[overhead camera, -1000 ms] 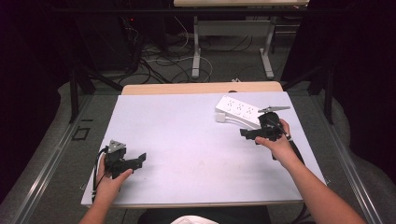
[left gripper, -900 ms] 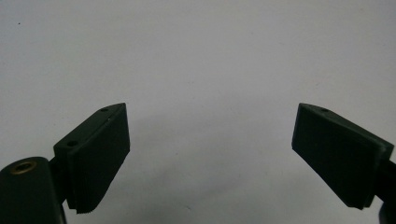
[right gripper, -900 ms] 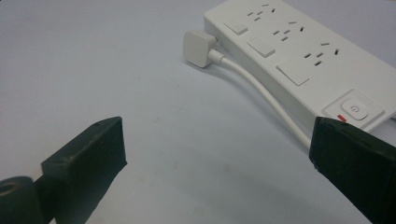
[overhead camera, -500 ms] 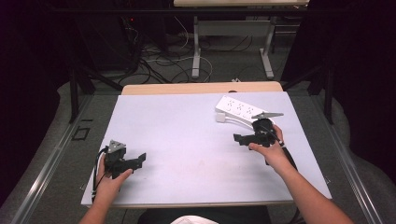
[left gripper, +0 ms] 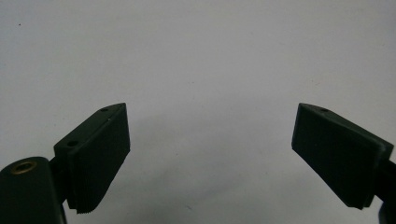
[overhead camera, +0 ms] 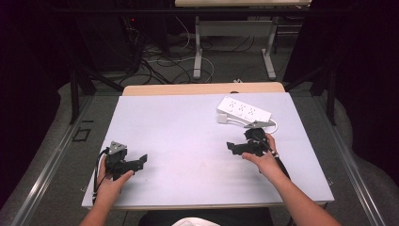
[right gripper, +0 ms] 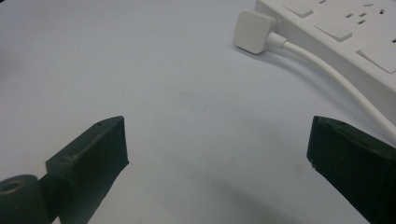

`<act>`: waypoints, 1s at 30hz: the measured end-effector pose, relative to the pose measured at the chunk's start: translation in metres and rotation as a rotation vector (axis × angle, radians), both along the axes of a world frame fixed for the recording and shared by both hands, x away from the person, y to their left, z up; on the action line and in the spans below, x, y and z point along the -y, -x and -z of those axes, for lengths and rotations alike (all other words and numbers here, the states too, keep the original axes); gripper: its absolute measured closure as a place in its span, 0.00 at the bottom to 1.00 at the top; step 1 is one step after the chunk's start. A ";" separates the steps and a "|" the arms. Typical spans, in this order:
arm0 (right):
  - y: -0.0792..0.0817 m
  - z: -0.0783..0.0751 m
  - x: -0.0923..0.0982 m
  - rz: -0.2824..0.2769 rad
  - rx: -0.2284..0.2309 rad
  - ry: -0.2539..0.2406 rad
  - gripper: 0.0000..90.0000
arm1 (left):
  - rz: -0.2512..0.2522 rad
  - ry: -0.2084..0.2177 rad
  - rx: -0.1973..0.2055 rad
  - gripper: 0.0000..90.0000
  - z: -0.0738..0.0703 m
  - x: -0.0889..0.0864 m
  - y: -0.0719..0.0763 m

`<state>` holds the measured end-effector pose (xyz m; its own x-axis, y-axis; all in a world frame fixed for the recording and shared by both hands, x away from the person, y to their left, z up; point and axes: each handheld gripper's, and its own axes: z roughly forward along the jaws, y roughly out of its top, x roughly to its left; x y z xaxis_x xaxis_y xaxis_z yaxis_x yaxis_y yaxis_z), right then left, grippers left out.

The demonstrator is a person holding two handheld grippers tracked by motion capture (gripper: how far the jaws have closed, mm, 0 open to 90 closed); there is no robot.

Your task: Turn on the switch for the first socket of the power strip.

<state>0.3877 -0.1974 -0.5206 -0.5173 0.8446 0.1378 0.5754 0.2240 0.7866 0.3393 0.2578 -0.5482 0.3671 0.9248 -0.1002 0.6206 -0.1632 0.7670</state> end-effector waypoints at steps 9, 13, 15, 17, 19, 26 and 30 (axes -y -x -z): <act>0.008 0.008 -0.012 -0.024 0.018 0.000 0.05 | 0.003 0.002 -0.002 0.13 0.000 0.000 0.000; 0.010 0.013 -0.014 -0.025 0.020 -0.001 0.05 | 0.000 0.004 0.002 0.13 0.000 0.000 0.000; 0.010 0.015 -0.015 -0.028 0.025 0.013 0.05 | -0.001 0.005 0.006 0.13 0.000 0.000 0.000; 0.011 0.016 -0.016 -0.027 0.024 0.007 0.05 | -0.001 0.005 0.006 0.13 0.000 0.001 0.000; 0.012 0.017 -0.017 -0.029 0.029 0.010 0.05 | 0.000 0.003 0.005 0.13 0.000 0.000 0.000; 0.013 0.020 -0.017 -0.032 0.028 0.018 0.05 | 0.003 0.002 0.005 0.13 0.000 0.000 0.000; 0.014 0.021 -0.017 -0.028 0.034 0.010 0.05 | 0.006 0.005 0.001 0.13 -0.001 0.000 0.000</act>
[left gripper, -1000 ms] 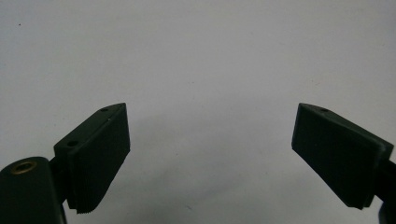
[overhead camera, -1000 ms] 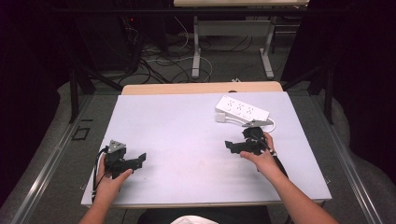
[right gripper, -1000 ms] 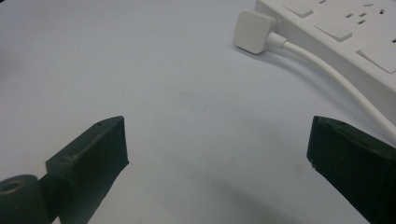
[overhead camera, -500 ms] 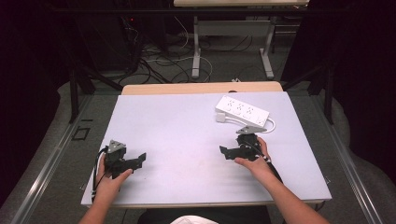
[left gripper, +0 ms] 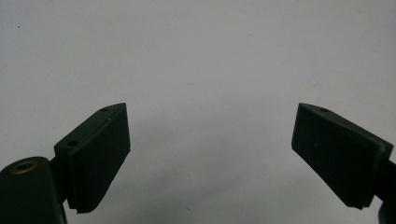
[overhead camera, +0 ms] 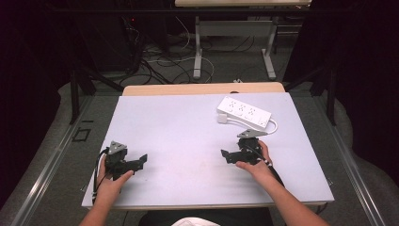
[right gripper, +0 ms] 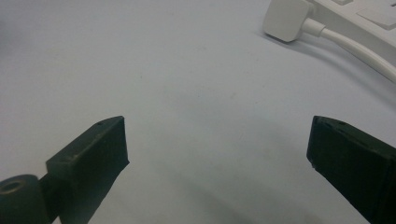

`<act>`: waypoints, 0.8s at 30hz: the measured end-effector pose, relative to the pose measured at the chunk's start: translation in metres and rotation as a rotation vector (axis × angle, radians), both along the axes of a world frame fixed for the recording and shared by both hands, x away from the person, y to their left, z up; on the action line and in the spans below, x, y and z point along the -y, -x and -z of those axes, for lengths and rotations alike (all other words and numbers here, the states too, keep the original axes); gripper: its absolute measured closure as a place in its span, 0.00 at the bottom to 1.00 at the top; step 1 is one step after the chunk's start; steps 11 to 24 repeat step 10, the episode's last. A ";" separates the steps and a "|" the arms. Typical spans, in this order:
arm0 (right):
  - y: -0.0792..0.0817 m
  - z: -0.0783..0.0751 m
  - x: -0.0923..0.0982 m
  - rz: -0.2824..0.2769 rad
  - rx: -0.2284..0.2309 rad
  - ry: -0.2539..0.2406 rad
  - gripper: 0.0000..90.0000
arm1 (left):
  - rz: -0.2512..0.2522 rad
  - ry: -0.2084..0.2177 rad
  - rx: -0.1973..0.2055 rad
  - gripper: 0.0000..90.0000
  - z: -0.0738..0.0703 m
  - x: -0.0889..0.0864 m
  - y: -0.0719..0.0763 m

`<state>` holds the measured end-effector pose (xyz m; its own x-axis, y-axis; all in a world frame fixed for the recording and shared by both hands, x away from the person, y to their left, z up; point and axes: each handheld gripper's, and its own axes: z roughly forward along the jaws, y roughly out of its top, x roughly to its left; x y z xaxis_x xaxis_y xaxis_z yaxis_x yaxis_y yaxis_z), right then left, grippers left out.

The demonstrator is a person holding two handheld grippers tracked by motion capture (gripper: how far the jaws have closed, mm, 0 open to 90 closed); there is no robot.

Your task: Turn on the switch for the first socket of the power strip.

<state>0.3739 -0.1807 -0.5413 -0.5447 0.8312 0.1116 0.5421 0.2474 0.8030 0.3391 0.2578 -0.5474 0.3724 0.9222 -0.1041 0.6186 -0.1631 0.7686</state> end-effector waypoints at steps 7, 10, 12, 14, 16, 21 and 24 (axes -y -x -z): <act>0.001 -0.001 0.002 0.009 0.001 -0.003 0.05 | 0.003 -0.006 -0.002 0.13 -0.001 0.000 0.000; 0.001 0.000 0.003 0.010 0.005 -0.006 0.05 | -0.001 -0.001 0.000 0.13 0.000 0.000 0.000; 0.001 0.000 0.003 0.010 0.005 -0.006 0.05 | -0.001 -0.001 0.000 0.13 0.000 0.000 0.000; 0.001 0.000 0.003 0.010 0.005 -0.006 0.05 | -0.001 -0.001 0.000 0.13 0.000 0.000 0.000; 0.001 0.000 0.003 0.010 0.005 -0.006 0.05 | -0.001 -0.001 0.000 0.13 0.000 0.000 0.000; 0.001 0.000 0.003 0.010 0.005 -0.006 0.05 | -0.001 -0.001 0.000 0.13 0.000 0.000 0.000; 0.001 0.000 0.003 0.010 0.005 -0.006 0.05 | -0.001 -0.001 0.000 0.13 0.000 0.000 0.000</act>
